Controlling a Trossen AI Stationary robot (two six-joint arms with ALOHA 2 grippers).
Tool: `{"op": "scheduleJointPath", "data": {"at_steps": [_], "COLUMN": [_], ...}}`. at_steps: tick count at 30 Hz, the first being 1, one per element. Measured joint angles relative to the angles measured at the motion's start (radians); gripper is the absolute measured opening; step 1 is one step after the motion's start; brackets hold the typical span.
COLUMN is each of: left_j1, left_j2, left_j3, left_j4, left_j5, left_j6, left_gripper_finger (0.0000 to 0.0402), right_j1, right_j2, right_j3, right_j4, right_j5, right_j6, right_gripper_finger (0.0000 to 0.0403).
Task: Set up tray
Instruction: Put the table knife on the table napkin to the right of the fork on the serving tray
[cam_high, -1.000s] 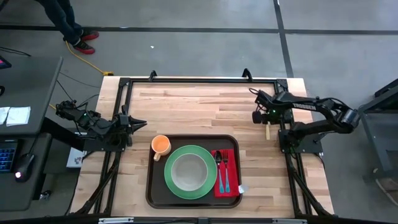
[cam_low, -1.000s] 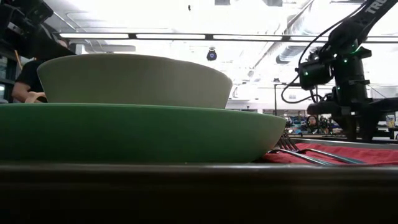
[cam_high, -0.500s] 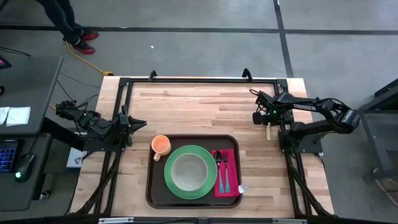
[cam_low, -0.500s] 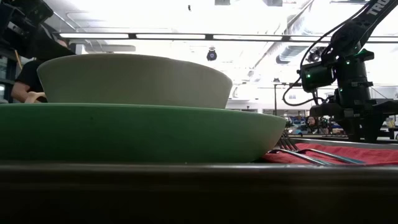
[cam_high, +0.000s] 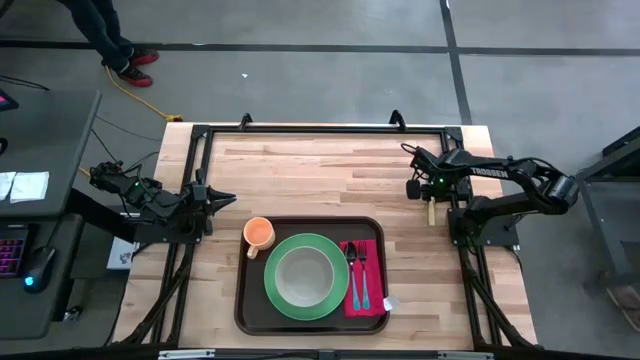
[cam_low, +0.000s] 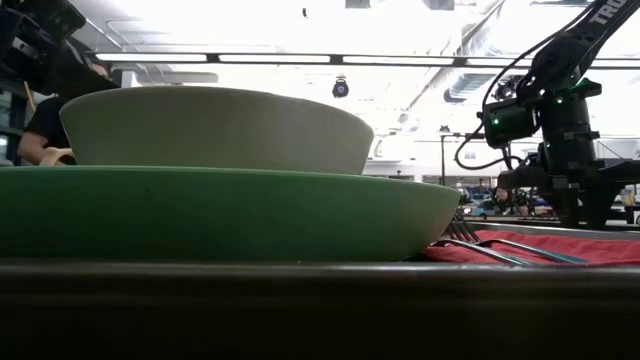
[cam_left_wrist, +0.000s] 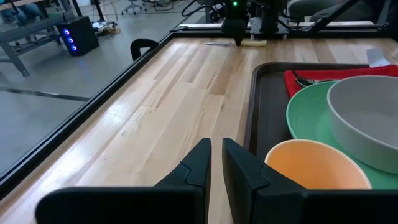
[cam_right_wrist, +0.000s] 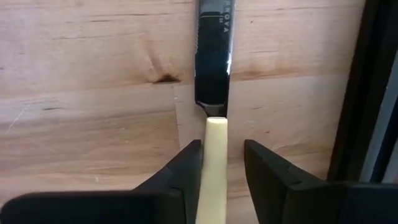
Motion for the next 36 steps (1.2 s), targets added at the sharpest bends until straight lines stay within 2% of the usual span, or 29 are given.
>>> {"op": "scheduleJointPath", "data": {"at_steps": [14,23,36], "left_j1": [0.0,0.0,0.0], "left_j2": [0.0,0.0,0.0], "left_j3": [0.0,0.0,0.0], "left_j4": [-0.008,-0.008,-0.017], "left_j5": [0.0,0.0,-0.016], "left_j6": [0.0,0.0,0.0], "left_gripper_finger": [0.0069,0.0069,0.0069], "right_j1": [0.0,0.0,0.0], "right_j2": [0.0,0.002,0.002], "right_j3": [-0.001,0.008,0.011], "right_j4": [0.006,0.004,-0.002], "right_j5": [0.013,0.013,-0.015], "right_j6": [0.011,0.013,0.015], "right_gripper_finger": [0.0035,0.0044,0.0038]}}
